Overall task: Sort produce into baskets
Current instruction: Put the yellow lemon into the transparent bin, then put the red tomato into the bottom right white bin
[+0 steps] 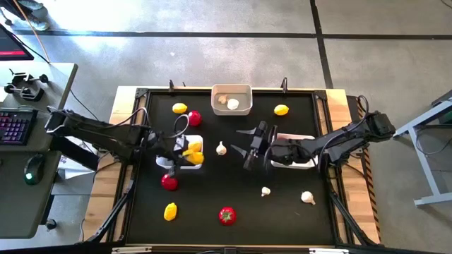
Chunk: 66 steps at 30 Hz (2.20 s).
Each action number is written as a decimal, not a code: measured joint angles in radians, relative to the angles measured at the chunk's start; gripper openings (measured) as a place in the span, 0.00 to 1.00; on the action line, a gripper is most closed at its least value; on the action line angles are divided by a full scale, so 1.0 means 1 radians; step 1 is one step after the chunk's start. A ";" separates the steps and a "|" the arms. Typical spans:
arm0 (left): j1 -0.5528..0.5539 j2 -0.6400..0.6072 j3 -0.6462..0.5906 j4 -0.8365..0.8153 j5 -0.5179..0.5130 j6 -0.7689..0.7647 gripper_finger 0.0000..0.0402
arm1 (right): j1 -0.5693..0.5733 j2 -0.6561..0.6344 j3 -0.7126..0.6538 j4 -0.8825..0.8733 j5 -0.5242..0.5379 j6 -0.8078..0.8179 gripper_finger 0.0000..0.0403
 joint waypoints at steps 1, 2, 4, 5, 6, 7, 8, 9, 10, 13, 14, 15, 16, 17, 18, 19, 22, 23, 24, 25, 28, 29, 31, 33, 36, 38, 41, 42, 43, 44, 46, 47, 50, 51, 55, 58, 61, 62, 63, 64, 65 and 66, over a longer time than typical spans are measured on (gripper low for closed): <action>-0.012 -0.004 0.000 -0.041 -0.019 -0.026 0.30 | -0.002 0.000 0.000 -0.008 0.000 0.001 0.65; -0.021 -0.005 0.000 -0.075 -0.030 -0.056 0.30 | -0.006 0.000 0.000 -0.012 0.000 0.005 0.65; -0.039 -0.004 0.000 -0.136 -0.041 -0.111 0.30 | -0.014 0.000 0.000 -0.021 -0.001 0.021 0.65; -0.045 -0.002 -0.002 -0.165 -0.046 -0.135 0.30 | -0.019 0.000 0.000 -0.025 -0.002 0.025 0.65; -0.049 0.001 -0.006 -0.189 -0.048 -0.157 0.30 | -0.023 0.000 0.000 -0.027 -0.002 0.027 0.65; -0.051 0.003 -0.012 -0.209 -0.048 -0.178 0.30 | -0.028 0.000 0.000 -0.028 -0.002 0.027 0.65; -0.051 0.003 -0.023 -0.228 -0.048 -0.200 0.30 | -0.030 0.000 0.000 -0.028 -0.002 0.027 0.65; -0.051 0.002 -0.035 -0.251 -0.049 -0.221 0.30 | -0.034 0.000 0.000 -0.030 -0.003 0.028 0.65; -0.050 0.002 -0.047 -0.266 -0.050 -0.243 0.30 | -0.036 0.000 0.000 -0.036 -0.004 0.033 0.65; -0.042 0.003 -0.081 -0.308 -0.077 -0.291 0.30 | -0.040 0.000 0.000 -0.040 -0.009 0.045 0.65; -0.037 0.002 -0.092 -0.309 -0.091 -0.304 0.30 | -0.041 0.000 0.000 -0.041 -0.009 0.045 0.65; -0.031 0.003 -0.103 -0.307 -0.104 -0.320 0.30 | -0.042 0.000 0.000 -0.044 -0.009 0.045 0.65; -0.022 0.003 -0.111 -0.308 -0.118 -0.339 0.30 | -0.042 0.000 0.000 -0.045 -0.009 0.045 0.65; -0.013 0.003 -0.118 -0.308 -0.128 -0.359 0.30 | -0.042 0.000 0.000 -0.045 -0.009 0.045 0.65; -0.002 0.003 -0.122 -0.308 -0.138 -0.378 0.30 | -0.042 0.000 0.000 -0.044 -0.009 0.045 0.65; 0.007 0.003 -0.122 -0.314 -0.145 -0.391 0.30 | -0.042 0.000 0.000 -0.044 -0.009 0.045 0.65; 0.025 0.003 -0.122 -0.329 -0.155 -0.377 0.30 | -0.042 0.000 0.000 -0.044 -0.010 0.044 0.65; 0.030 0.003 -0.122 -0.330 -0.160 -0.363 0.30 | -0.042 0.000 0.000 -0.044 -0.010 0.044 0.65; 0.036 0.003 -0.122 -0.331 -0.168 -0.345 0.30 | -0.042 0.000 0.000 -0.044 -0.010 0.044 0.65; 0.041 0.003 -0.122 -0.331 -0.177 -0.329 0.30 | -0.042 0.000 0.000 -0.047 -0.010 0.045 0.65; 0.055 0.008 -0.122 -0.331 -0.201 -0.284 0.31 | -0.041 0.000 0.000 -0.052 -0.020 0.045 0.65; 0.062 0.008 -0.122 -0.332 -0.208 -0.269 0.32 | -0.041 0.000 0.000 -0.052 -0.024 0.046 0.65; 0.073 0.014 -0.122 -0.330 -0.229 -0.253 0.34 | -0.041 0.000 0.000 -0.052 -0.031 0.052 0.65; 0.083 0.023 -0.122 -0.330 -0.252 -0.235 0.36 | -0.041 0.000 0.000 -0.052 -0.031 0.063 0.65; 0.102 0.044 -0.122 -0.327 -0.258 -0.199 0.40 | -0.041 0.000 0.000 -0.054 -0.032 0.079 0.65; 0.109 0.064 -0.122 -0.324 -0.259 -0.181 0.42 | -0.041 0.000 0.000 -0.057 -0.032 0.089 0.65; 0.113 0.091 -0.122 -0.309 -0.260 -0.172 0.46 | -0.041 0.000 -0.001 -0.057 -0.032 0.102 0.65; 0.113 0.098 -0.122 -0.302 -0.260 -0.172 0.47 | -0.041 0.000 -0.001 -0.057 -0.032 0.105 0.65; 0.113 0.104 -0.122 -0.292 -0.260 -0.172 0.49 | -0.041 0.000 -0.001 -0.057 -0.032 0.106 0.65; 0.113 0.107 -0.122 -0.287 -0.260 -0.172 0.50 | -0.041 0.000 -0.001 -0.056 -0.032 0.105 0.65; 0.113 0.108 -0.122 -0.290 -0.260 -0.171 0.54 | -0.041 0.000 -0.001 -0.057 -0.032 0.101 0.65; 0.113 0.108 -0.122 -0.289 -0.257 -0.169 0.55 | -0.041 0.000 -0.001 -0.056 -0.032 0.101 0.65; 0.113 0.099 -0.118 -0.298 -0.246 -0.153 0.59 | -0.041 0.000 -0.001 -0.056 -0.032 0.098 0.65; 0.111 0.096 -0.112 -0.300 -0.238 -0.140 0.60 | -0.041 0.000 -0.001 -0.056 -0.032 0.098 0.65; 0.097 0.080 -0.075 -0.312 -0.215 -0.097 0.62 | -0.041 0.000 -0.001 -0.060 -0.032 0.098 0.65; 0.084 0.068 -0.045 -0.317 -0.208 -0.070 0.61 | -0.041 0.000 -0.001 -0.074 -0.032 0.098 0.65; 0.067 0.056 -0.011 -0.316 -0.202 -0.040 0.60 | -0.041 0.000 -0.001 -0.094 -0.032 0.098 0.64; 0.059 0.051 -0.003 -0.315 -0.202 -0.029 0.60 | -0.041 0.000 -0.001 -0.099 -0.032 0.098 0.63; 0.049 0.045 0.004 -0.314 -0.201 -0.025 0.60 | -0.038 -0.001 -0.001 -0.103 -0.032 0.098 0.61; 0.040 0.039 0.009 -0.308 -0.202 -0.025 0.60 | -0.035 -0.001 0.001 -0.119 -0.031 0.098 0.60; 0.030 0.034 0.011 -0.291 -0.202 -0.025 0.60 | -0.031 -0.001 0.008 -0.146 -0.031 0.100 0.58; 0.020 0.029 0.011 -0.273 -0.201 -0.032 0.59 | -0.026 -0.001 0.018 -0.173 -0.032 0.109 0.55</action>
